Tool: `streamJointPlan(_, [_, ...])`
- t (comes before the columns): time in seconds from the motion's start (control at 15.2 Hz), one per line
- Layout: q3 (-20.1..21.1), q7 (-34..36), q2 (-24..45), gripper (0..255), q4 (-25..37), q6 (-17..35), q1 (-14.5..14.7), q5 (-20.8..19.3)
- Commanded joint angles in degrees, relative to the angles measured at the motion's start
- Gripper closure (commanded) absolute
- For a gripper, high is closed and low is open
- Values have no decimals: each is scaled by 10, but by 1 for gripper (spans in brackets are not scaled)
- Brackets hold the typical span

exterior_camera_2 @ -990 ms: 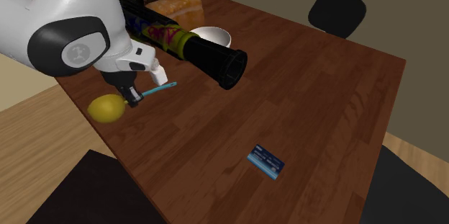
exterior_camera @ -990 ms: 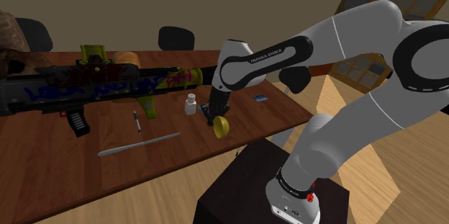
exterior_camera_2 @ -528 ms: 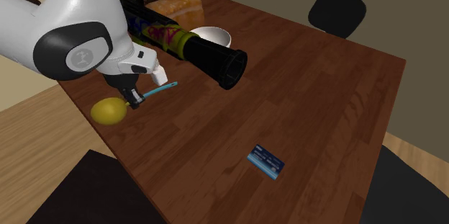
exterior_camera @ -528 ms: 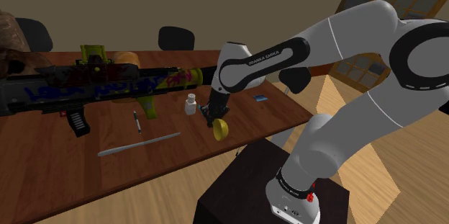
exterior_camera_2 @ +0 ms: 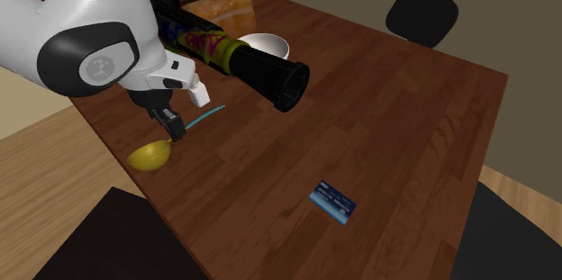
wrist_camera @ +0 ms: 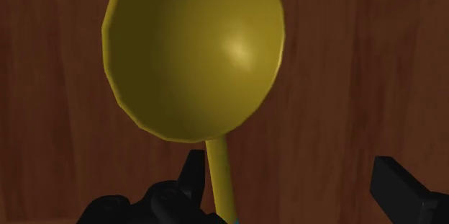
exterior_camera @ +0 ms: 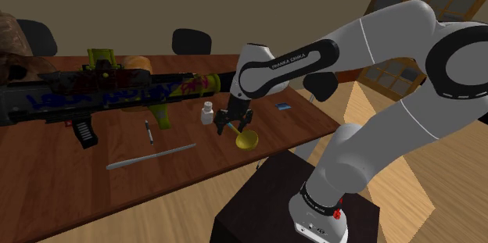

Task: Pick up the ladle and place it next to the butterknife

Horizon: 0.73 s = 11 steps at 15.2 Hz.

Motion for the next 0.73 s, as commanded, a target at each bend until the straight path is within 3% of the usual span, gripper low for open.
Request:
streamJointPlan(0.0, [-3,3,-20,0,14,-35,-6,-9])
streamJointPlan(0.13, [-6,7,-41,0,34,-77,-11,-17])
streamJointPlan(0.66, [-6,7,-41,0,34,-77,-11,-17])
